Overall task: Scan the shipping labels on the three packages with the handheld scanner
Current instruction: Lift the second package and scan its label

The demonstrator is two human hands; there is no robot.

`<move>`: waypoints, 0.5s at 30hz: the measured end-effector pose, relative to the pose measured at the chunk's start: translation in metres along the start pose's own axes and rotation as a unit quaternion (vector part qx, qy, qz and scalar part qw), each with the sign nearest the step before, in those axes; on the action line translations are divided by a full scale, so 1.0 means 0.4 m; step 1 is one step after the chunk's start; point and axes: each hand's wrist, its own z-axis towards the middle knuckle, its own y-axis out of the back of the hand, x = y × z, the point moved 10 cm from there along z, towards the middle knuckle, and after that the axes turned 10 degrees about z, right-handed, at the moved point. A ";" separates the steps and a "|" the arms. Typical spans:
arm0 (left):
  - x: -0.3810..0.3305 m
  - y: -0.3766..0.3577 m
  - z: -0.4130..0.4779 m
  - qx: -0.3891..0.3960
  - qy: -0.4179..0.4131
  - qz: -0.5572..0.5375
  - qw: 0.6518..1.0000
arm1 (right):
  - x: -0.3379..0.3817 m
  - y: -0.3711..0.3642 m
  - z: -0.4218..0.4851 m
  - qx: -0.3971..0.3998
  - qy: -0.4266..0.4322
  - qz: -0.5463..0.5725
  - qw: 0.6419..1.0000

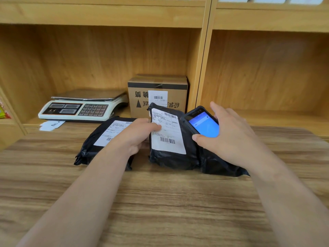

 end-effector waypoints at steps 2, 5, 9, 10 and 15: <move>-0.014 0.007 -0.003 -0.009 -0.011 -0.002 1.000 | -0.001 0.001 0.001 -0.001 0.000 0.001 1.000; -0.032 0.020 -0.005 -0.020 -0.028 -0.002 0.999 | -0.003 0.003 0.000 -0.004 -0.001 0.004 1.000; -0.055 0.040 -0.015 -0.032 -0.049 -0.009 0.998 | -0.002 0.005 0.000 -0.006 0.001 0.005 1.000; -0.062 0.046 -0.018 -0.035 -0.055 -0.016 0.998 | -0.001 0.005 0.000 -0.005 0.001 0.004 1.000; -0.102 0.083 -0.036 -0.071 -0.097 -0.051 0.991 | 0.000 0.008 -0.002 -0.007 -0.001 0.007 1.000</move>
